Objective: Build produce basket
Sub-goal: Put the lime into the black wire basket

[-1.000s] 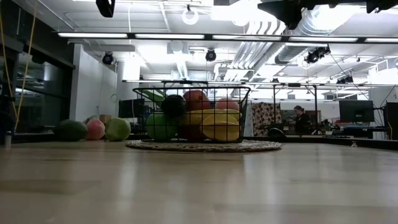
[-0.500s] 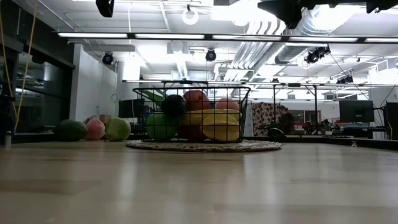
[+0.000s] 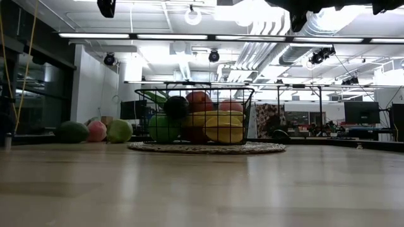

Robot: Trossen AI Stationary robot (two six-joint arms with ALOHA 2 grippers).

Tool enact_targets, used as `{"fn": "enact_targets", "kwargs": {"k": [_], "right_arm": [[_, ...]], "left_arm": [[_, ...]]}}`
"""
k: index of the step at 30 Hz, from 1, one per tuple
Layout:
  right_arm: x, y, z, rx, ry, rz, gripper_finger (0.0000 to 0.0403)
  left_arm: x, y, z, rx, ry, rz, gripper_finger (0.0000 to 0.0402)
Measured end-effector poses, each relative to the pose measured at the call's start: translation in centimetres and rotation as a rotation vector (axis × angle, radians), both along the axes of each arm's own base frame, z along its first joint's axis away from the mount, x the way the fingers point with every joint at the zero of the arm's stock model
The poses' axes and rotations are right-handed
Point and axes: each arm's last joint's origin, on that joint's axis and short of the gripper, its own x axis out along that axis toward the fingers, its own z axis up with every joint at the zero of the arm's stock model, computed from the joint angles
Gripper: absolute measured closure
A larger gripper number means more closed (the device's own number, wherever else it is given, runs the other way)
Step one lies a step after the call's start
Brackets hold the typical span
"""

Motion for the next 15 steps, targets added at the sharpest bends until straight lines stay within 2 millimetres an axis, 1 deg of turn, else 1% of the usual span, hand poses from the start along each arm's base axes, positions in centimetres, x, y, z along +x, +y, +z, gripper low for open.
{"fn": "enact_targets", "kwargs": {"k": [1,4,7,9,13,15], "right_arm": [[0.0,0.05,-0.01,-0.004,0.001,0.017,0.039],[0.0,0.1,-0.01,0.022,0.0,0.035,0.0378],[0.0,0.11,-0.01,0.03,0.0,0.037,0.0386],[0.0,0.11,-0.01,0.027,0.0,0.038,0.0398],[0.0,0.11,-0.01,0.031,0.0,0.037,0.0394],[0.0,0.11,-0.01,0.032,0.0,0.038,0.0398]], "left_arm": [[0.0,0.02,-0.03,0.0,0.003,0.008,0.0302],[-0.03,0.08,-0.35,0.021,0.043,0.026,0.0299],[-0.03,0.09,-0.55,0.019,0.063,0.031,0.0279],[-0.04,0.12,-0.66,0.013,0.073,0.042,0.0255],[-0.08,0.21,-0.72,-0.016,0.07,0.076,0.0192],[-0.1,0.27,-0.71,-0.025,0.067,0.098,0.0157]]}}
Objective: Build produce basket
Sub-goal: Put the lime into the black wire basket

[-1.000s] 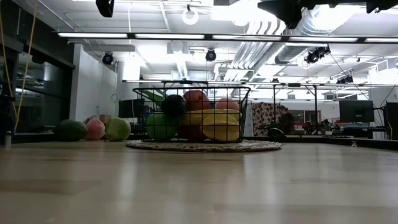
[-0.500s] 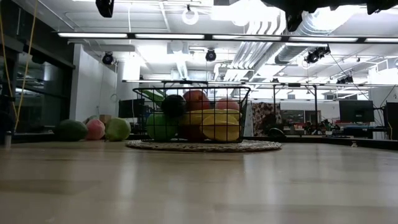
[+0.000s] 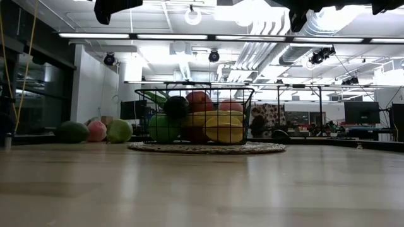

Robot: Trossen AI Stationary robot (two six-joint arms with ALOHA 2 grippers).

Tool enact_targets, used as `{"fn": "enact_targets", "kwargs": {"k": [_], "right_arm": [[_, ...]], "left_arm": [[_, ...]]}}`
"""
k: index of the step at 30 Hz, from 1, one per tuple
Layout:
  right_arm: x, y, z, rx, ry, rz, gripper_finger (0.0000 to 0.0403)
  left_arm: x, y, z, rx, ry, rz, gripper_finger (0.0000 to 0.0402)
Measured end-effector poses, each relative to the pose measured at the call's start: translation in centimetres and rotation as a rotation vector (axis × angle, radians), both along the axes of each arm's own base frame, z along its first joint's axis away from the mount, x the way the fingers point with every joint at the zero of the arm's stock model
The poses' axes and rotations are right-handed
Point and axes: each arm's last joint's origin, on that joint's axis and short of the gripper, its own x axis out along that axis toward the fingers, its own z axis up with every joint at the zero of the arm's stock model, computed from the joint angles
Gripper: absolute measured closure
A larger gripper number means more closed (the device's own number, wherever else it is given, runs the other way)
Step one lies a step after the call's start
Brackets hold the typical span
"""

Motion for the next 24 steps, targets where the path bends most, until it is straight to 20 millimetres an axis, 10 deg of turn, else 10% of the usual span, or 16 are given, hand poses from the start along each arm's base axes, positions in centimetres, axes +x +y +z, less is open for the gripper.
{"fn": "enact_targets", "kwargs": {"k": [10,24], "right_arm": [[0.0,0.0,0.0,0.008,0.0,0.0,0.0402],[0.0,0.0,0.0,0.009,0.0,0.0,0.0403]], "left_arm": [[-0.04,0.1,0.0,-0.009,-0.004,0.037,0.0047],[-0.03,0.06,-0.17,0.0,0.017,0.021,0.004]]}}
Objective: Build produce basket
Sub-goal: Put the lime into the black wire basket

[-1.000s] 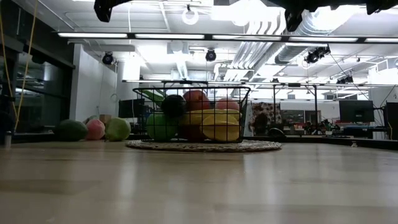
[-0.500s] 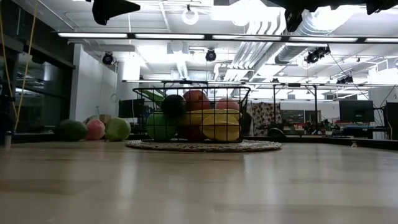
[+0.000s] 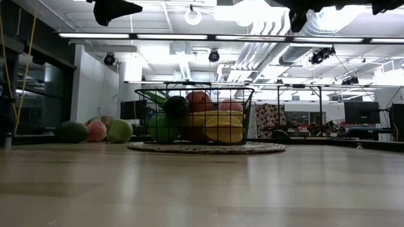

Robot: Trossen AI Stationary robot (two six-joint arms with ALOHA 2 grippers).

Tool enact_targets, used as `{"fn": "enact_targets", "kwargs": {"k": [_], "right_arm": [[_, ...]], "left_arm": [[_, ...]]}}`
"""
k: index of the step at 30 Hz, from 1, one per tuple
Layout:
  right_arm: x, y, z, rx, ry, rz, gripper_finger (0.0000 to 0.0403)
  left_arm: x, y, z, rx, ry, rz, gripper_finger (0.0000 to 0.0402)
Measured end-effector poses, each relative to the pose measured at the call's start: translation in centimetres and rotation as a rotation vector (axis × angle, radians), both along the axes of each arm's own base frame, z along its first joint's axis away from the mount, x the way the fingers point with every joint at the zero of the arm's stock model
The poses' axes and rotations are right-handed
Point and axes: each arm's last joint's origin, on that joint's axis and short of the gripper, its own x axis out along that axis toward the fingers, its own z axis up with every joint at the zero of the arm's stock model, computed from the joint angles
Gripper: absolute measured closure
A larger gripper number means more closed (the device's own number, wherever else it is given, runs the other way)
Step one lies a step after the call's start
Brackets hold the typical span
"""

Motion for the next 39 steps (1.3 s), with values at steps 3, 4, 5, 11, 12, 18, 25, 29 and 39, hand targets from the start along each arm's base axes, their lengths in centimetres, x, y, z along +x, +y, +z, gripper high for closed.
{"fn": "enact_targets", "kwargs": {"k": [3,4,5,11,12,18,25,29,39], "right_arm": [[0.0,0.0,0.0,-0.002,0.0,0.0,0.0403],[0.0,0.0,0.0,-0.002,0.0,0.0,0.0403],[0.0,0.0,0.0,-0.002,0.0,0.0,0.0403],[0.0,0.0,0.0,0.0,0.0,0.0,0.0403],[0.0,0.0,0.0,0.0,0.0,0.0,0.0403],[0.0,0.0,0.0,0.0,0.002,0.0,0.0403],[0.0,0.0,-0.2,-0.001,0.025,0.0,0.0403],[0.0,0.0,-0.4,-0.002,0.044,0.0,0.0403],[0.0,0.0,-0.4,-0.002,0.045,0.0,0.0403]], "left_arm": [[0.0,0.0,0.0,0.0,0.0,0.0,0.0041],[0.0,0.0,0.0,0.0,0.0,0.0,0.0041],[0.0,0.0,0.0,0.0,0.0,0.0,0.0041],[-0.3,0.7,-0.1,-0.035,0.002,0.202,0.0041],[-0.5,1.1,-0.1,-0.059,0.02,0.259,0.0041],[-2.1,4.0,1.3,-0.214,0.363,0.482,0.0041],[-3.3,8.2,-0.2,-0.452,0.941,0.587,0.0041],[-3.8,10.7,-3.0,-0.566,1.232,0.594,0.0041],[-3.8,15.4,-7.7,-0.681,1.484,0.594,0.0041]]}}
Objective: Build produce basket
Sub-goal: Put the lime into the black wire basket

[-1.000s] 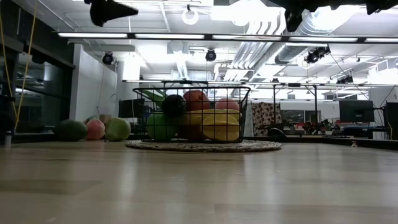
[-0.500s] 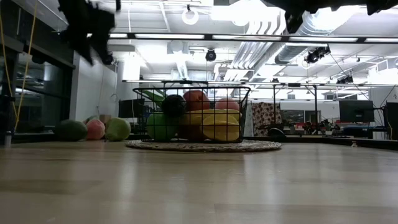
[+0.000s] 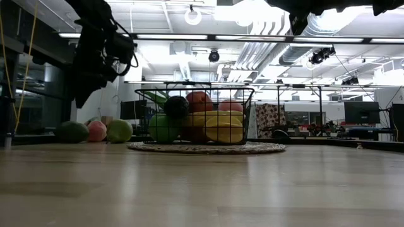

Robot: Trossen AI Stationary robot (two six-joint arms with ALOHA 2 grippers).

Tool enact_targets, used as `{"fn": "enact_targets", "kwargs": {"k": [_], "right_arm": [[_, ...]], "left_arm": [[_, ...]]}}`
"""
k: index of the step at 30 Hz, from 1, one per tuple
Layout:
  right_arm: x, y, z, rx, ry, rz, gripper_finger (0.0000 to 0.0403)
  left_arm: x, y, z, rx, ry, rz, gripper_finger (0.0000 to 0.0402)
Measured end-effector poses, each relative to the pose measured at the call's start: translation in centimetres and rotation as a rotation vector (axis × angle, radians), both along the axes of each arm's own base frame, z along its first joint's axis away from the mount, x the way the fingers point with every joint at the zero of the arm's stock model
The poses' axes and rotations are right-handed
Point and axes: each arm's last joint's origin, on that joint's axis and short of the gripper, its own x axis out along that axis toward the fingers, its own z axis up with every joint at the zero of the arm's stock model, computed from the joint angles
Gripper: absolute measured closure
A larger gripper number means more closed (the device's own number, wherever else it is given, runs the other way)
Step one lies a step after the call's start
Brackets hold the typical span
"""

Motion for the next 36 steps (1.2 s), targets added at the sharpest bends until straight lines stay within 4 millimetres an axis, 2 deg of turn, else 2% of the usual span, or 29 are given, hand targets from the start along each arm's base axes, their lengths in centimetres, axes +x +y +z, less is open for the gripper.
{"fn": "enact_targets", "kwargs": {"k": [4,12,21,30,36], "right_arm": [[0.0,0.0,-0.1,0.0,0.007,0.0,0.0403],[0.0,0.0,-0.1,0.007,0.011,-0.001,0.0403],[0.0,0.0,-0.4,-0.017,0.037,0.001,0.0403],[0.0,-0.1,-0.5,-0.021,0.049,-0.001,0.0403],[-0.1,-0.1,-0.6,-0.021,0.063,-0.001,0.0403]], "left_arm": [[0.6,0.5,-1.0,-0.023,0.02,0.016,0.0041],[1.4,1.8,-2.6,0.059,0.057,0.122,0.0041],[2.0,1.8,-4.4,-0.037,0.129,0.131,0.0041],[3.7,1.4,-4.6,0.082,0.165,0.018,0.0041],[3.3,1.9,-5.0,0.048,0.192,-0.009,0.0041]]}}
